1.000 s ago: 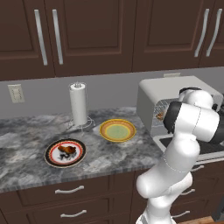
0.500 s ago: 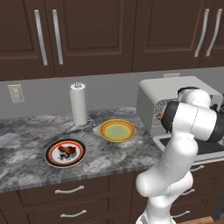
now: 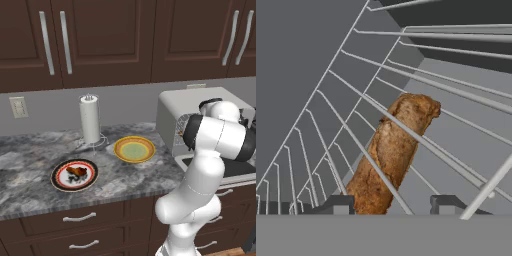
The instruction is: Open the toaster oven door. Place the baguette on the bottom rack in the toaster oven and place the chicken drumstick on the top rack.
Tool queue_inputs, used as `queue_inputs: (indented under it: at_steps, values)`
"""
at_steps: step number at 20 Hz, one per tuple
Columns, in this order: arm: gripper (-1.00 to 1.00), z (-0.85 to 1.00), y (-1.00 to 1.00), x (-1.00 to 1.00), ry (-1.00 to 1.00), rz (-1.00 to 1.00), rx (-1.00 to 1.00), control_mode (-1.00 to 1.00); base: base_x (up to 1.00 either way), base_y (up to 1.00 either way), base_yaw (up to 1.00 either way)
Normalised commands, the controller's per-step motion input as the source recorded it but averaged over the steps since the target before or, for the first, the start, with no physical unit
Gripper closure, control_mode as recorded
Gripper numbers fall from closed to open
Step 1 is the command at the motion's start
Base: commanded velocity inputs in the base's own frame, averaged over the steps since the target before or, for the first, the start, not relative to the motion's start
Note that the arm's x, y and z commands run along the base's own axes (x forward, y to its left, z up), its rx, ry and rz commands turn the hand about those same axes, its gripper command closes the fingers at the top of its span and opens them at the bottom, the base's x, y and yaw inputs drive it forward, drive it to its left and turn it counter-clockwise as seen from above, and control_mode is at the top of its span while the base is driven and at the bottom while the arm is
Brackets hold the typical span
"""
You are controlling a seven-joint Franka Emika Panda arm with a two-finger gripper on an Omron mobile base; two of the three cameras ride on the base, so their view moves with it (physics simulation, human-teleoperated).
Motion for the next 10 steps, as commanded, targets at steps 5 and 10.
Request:
queue_inputs:
  at_steps: [5, 10]
  values:
    - [1.00, -0.67, -0.02, 0.00, 0.14, 0.07, 0.08, -1.00, 0.00, 0.00, 0.00]
    - [1.00, -0.75, -0.15, -0.04, 0.08, 0.10, 0.11, -1.00, 0.00, 0.00, 0.00]
